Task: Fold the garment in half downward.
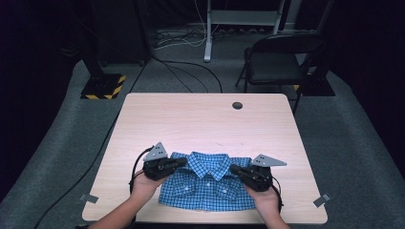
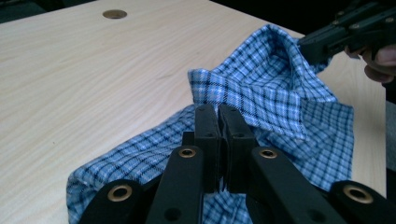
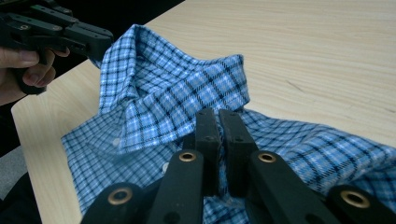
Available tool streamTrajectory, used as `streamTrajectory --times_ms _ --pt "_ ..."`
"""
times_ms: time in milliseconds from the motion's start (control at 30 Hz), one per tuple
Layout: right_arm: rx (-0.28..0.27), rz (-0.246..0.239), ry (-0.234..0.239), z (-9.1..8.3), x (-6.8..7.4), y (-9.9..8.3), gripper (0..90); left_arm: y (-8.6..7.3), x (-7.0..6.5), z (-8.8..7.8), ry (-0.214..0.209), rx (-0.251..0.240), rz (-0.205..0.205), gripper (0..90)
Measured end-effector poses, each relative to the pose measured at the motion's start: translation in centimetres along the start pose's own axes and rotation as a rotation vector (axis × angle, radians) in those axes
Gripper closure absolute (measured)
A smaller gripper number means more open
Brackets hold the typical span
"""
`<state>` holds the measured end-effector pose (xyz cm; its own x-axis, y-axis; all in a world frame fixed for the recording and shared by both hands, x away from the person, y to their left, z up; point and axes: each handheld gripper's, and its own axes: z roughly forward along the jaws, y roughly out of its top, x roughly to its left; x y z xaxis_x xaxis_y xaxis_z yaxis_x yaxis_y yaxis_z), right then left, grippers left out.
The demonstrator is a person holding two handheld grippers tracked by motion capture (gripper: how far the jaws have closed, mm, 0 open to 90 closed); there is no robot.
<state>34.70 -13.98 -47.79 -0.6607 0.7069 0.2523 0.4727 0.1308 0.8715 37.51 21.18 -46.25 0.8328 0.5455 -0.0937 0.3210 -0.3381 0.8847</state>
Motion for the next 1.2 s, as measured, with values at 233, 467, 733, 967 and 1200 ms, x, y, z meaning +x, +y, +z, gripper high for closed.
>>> streamTrajectory --times_ms 233,467,733,967,1200 --pt "0.01 -0.01 0.008 -0.2 0.7 -0.6 86.6 -0.9 -0.7 -0.3 -0.017 0.021 -0.003 86.8" --pt "0.034 -0.007 0.014 -0.5 1.0 -1.6 86.7 -2.1 -1.3 -0.2 -0.035 0.043 -0.002 86.8" --pt "0.062 0.004 0.03 -0.7 1.5 -2.9 86.6 -3.2 -2.1 -0.5 -0.057 0.061 -0.01 86.8" --pt "0.073 0.013 0.04 -1.0 2.0 -3.6 86.7 -4.0 -2.5 -0.5 -0.071 0.076 -0.02 86.8" --pt "0.085 0.027 0.051 -1.5 2.5 -4.6 86.7 -4.4 -2.9 -0.6 -0.086 0.091 -0.021 86.8"
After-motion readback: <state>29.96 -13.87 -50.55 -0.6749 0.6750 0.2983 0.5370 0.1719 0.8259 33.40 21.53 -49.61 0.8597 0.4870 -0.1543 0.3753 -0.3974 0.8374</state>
